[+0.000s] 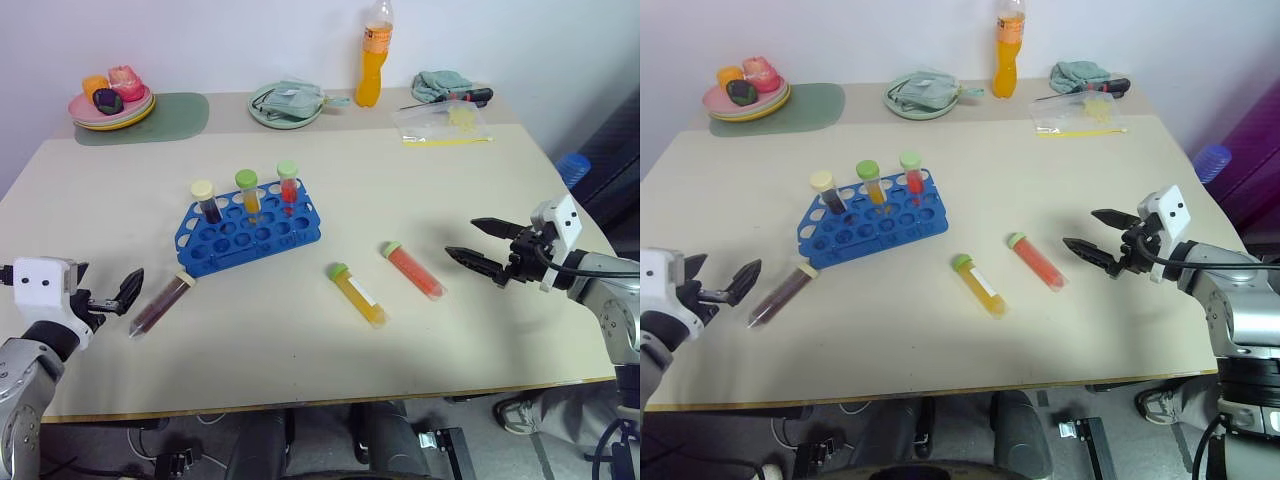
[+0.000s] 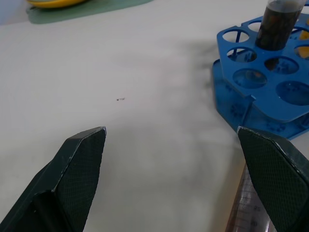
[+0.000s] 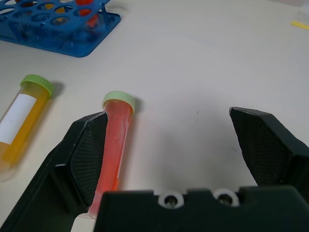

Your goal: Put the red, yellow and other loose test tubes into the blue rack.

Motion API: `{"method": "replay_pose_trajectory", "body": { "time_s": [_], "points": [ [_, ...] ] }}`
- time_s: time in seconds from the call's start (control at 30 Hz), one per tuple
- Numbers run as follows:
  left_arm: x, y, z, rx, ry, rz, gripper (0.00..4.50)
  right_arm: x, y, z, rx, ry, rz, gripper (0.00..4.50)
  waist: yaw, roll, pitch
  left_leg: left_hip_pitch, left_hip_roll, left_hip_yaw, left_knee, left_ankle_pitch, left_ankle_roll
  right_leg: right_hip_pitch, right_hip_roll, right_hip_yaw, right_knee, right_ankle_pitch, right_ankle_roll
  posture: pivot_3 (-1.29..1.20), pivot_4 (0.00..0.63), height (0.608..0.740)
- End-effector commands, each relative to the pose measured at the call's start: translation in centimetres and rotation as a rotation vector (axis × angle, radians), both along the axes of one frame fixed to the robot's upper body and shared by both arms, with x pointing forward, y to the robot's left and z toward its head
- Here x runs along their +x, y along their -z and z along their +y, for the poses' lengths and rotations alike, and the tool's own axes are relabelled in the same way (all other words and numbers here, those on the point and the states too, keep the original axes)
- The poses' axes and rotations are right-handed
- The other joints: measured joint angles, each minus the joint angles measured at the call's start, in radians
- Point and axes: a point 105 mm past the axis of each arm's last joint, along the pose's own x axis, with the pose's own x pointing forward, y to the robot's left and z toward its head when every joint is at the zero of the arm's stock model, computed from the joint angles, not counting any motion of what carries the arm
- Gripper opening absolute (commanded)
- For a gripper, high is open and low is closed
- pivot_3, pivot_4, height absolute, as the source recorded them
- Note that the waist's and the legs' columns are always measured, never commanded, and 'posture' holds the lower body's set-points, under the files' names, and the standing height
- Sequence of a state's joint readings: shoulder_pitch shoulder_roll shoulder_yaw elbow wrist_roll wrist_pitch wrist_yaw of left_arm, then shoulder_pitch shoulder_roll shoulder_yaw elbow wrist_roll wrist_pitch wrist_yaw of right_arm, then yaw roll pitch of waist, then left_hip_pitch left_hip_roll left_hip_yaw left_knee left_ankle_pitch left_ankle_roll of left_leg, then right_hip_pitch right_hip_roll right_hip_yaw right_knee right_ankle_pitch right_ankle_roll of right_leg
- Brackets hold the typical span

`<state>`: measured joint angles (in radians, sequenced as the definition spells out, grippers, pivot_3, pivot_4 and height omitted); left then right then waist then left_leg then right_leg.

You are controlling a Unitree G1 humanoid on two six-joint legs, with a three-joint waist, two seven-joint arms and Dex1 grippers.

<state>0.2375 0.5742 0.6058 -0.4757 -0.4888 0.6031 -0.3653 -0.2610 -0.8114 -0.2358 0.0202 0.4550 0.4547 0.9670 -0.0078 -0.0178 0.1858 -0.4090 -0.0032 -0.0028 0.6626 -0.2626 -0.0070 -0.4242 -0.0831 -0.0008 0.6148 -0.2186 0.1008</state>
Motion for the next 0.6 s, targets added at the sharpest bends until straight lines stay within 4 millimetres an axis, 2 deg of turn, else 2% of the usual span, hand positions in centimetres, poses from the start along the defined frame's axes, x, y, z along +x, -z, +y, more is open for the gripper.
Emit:
{"method": "replay_pose_trajectory", "body": {
  "time_s": [0.03, 0.2, 0.37, 0.5, 0.6],
  "points": [
    [-0.2, -0.9, -0.3, 0.023, 0.001, -0.037, 4.50, 0.0, -1.6, 0.4, -0.005, -0.018, -0.053, 4.46, 0.000, 0.000, 0.000, 0.000, 0.000, 0.000, 0.000, 0.000, 0.000, 0.000, 0.000, 0.000, 0.000, 0.000, 0.000, 0.00, 0.150, 0.740],
    [-0.1, -1.2, -0.1, 0.018, -0.007, -0.057, 4.50, 0.4, -2.0, 0.5, -0.010, -0.015, -0.064, 4.46, -0.001, 0.000, 0.000, 0.000, 0.000, 0.000, 0.000, 0.000, 0.000, 0.000, 0.000, 0.000, 0.000, 0.000, 0.000, 0.00, 0.150, 0.740],
    [0.4, -2.0, -1.0, 0.010, 0.042, -0.088, 4.50, 0.5, -2.2, 0.9, -0.028, -0.001, -0.054, 4.46, 0.001, 0.000, 0.000, 0.000, 0.000, 0.000, 0.000, 0.000, 0.000, 0.000, 0.000, 0.000, 0.000, 0.000, 0.000, 0.00, 0.150, 0.740],
    [1.4, -2.5, -4.2, -0.032, 0.209, -0.098, 4.50, 0.2, -3.7, 1.7, 0.000, 0.013, -0.057, 4.46, 0.004, 0.000, 0.000, 0.000, 0.000, 0.000, 0.000, 0.000, 0.000, 0.000, 0.000, 0.000, 0.000, 0.000, 0.000, 0.00, 0.150, 0.740],
    [2.2, -2.9, -7.6, -0.065, 0.389, -0.091, 4.50, -0.6, -4.4, 2.6, -0.035, 0.012, -0.060, 4.46, 0.012, 0.000, 0.000, 0.000, 0.000, 0.000, 0.001, 0.000, 0.000, 0.000, 0.000, 0.000, 0.000, 0.000, 0.000, 0.00, 0.150, 0.740]
  ]
}}
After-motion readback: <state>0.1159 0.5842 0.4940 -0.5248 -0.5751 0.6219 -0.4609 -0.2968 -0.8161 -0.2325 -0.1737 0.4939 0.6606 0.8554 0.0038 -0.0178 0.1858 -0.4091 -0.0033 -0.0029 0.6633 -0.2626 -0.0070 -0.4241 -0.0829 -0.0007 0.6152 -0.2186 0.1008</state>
